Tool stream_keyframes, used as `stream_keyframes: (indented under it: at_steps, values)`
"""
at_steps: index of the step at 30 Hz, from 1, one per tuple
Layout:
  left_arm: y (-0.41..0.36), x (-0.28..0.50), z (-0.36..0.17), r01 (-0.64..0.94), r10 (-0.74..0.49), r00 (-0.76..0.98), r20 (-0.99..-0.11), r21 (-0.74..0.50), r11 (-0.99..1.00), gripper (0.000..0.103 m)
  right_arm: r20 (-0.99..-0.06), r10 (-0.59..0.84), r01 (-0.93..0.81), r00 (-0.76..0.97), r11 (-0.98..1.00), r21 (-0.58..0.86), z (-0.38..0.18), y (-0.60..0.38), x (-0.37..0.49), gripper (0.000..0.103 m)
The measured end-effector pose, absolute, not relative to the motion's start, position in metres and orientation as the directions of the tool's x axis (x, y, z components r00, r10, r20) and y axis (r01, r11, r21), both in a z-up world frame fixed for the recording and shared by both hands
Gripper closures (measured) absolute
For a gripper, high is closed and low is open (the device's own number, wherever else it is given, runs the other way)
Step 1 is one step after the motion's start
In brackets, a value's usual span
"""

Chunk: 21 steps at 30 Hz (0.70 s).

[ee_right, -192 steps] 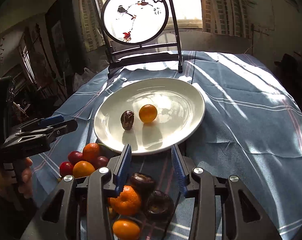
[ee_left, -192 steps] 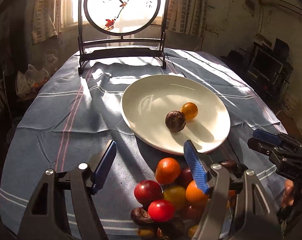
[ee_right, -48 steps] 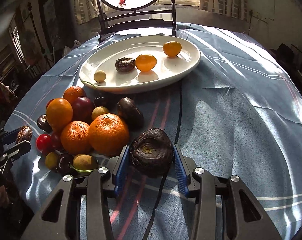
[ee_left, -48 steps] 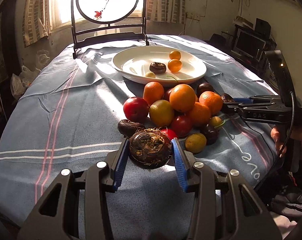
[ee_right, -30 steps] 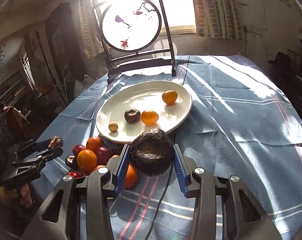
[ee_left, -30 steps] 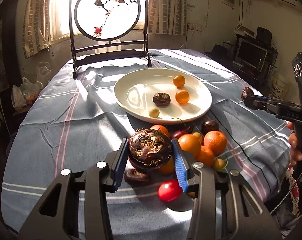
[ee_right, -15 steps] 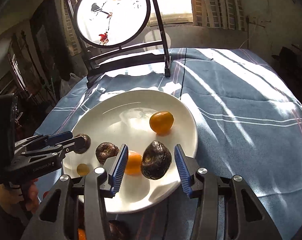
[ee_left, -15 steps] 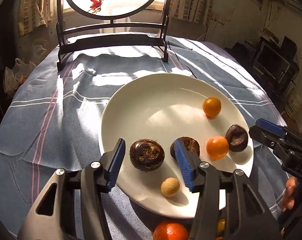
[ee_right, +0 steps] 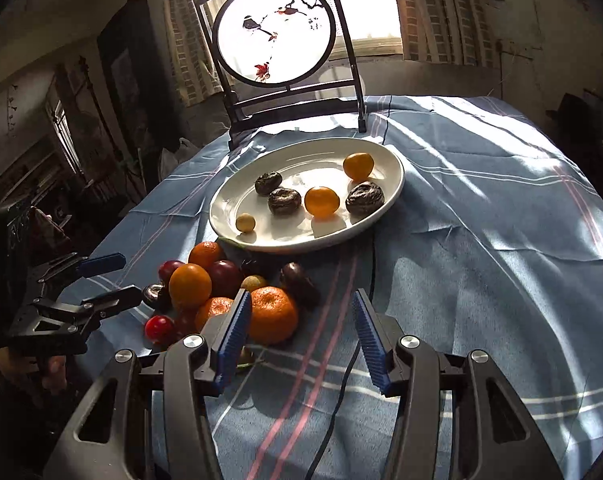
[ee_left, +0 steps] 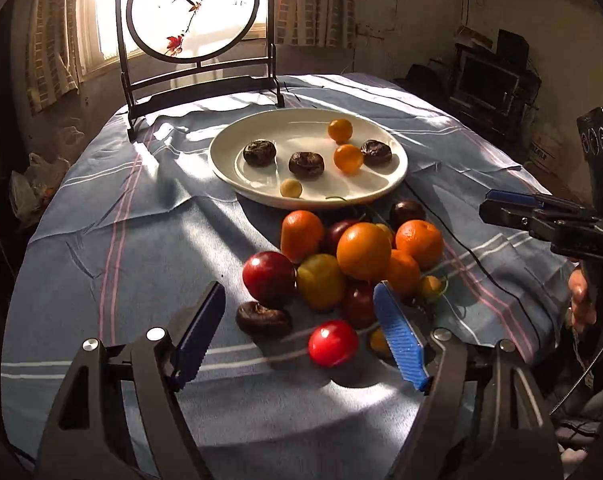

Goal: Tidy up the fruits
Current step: 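Grasp a red tomato with the left tool while the right tool grasps an orange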

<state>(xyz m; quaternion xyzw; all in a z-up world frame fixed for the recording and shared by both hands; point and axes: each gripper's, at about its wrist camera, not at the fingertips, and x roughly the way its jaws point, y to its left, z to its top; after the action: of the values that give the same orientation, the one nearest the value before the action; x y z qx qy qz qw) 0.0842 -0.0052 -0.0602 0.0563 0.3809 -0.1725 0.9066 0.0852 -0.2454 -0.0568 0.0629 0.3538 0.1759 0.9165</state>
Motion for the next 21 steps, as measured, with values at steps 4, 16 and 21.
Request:
stream_keyframes:
  at_steps: [4,16,21]
  values:
    - [-0.007,0.065,-0.082,0.357,-0.246,0.644,-0.724,0.001,0.934,0.036,-0.626,0.377,-0.281,0.683,0.926,0.252,-0.062,-0.244,0.062,0.051]
    - [-0.031,0.081,-0.105,0.369,-0.242,0.639,-0.730,0.015,0.929,0.075,-0.663,0.364,-0.276,0.654,0.931,0.238,-0.076,-0.237,0.058,0.051]
    - [-0.023,0.069,-0.093,0.359,-0.262,0.657,-0.707,-0.012,0.933,0.075,-0.663,0.373,-0.276,0.649,0.928,0.252,-0.076,-0.223,0.087,0.051]
